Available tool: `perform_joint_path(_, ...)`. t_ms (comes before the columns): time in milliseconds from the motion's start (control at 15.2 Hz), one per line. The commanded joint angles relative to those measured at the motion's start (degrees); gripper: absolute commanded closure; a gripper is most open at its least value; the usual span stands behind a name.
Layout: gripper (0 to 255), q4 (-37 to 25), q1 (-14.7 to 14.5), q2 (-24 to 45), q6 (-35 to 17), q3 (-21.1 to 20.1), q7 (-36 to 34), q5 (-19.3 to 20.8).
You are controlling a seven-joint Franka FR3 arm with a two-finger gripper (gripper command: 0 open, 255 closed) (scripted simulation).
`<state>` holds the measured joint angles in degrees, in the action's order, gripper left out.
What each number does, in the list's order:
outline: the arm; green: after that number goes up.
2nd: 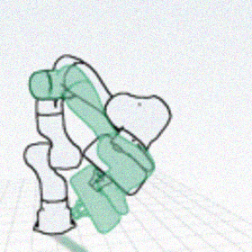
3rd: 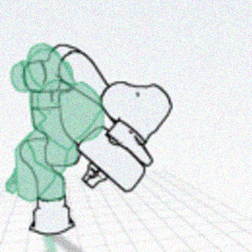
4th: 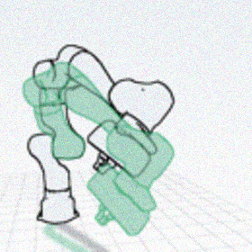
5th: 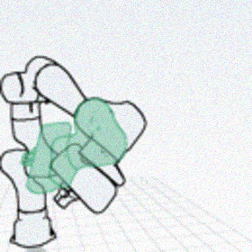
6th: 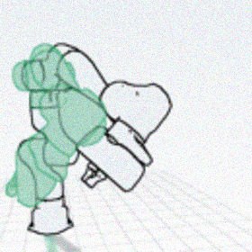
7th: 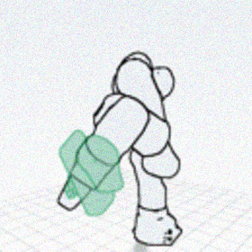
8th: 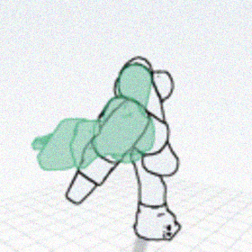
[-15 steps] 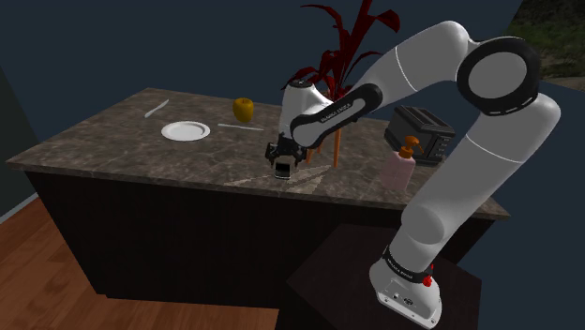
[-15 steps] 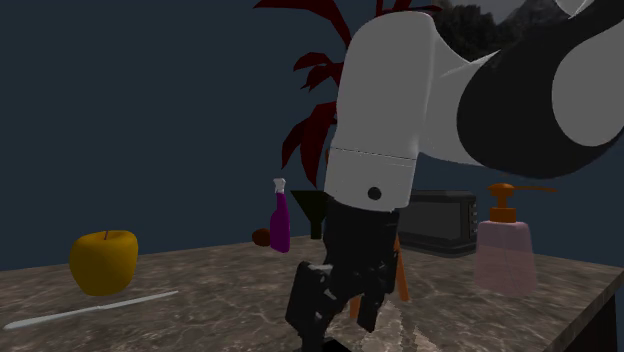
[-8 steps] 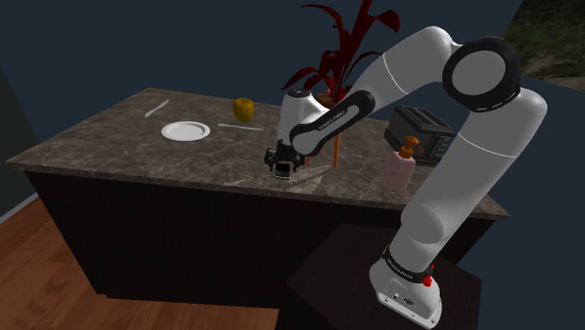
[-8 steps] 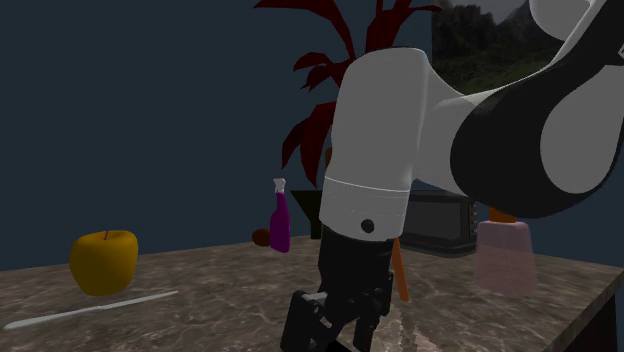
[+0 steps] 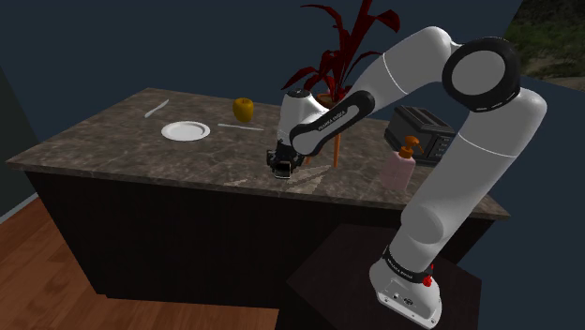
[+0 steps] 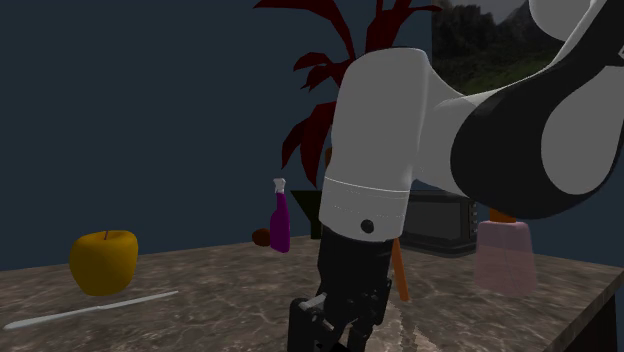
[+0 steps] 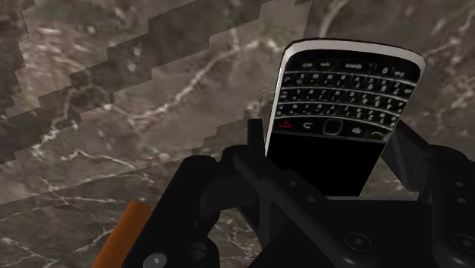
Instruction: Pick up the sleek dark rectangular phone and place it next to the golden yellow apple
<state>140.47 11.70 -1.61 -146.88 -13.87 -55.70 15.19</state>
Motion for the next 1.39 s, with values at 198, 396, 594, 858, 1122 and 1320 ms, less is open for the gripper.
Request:
perform_joint_path(198, 255, 0.2, 0.0, -0.1, 0.0, 0.0, 0.0, 0.0)
perform_joint_path(396, 255, 0.2, 0.0, -0.1, 0.1, 0.1, 0.1, -0.1)
perform_joint_path(594, 255, -0.3, -0.1, -1.2, 1.6, 0.0, 0.9, -1.1)
perform_joint_path(858, 255, -1.3, -0.3, -3.5, 4.6, 0.1, 2.6, -2.9)
perform_joint_path(1122, 255, -2.5, -0.6, -5.6, 7.7, 0.2, 4.1, -4.5)
perform_joint_path(1320, 255, -3.5, -0.8, -7.0, 10.1, 0.3, 5.0, -5.4)
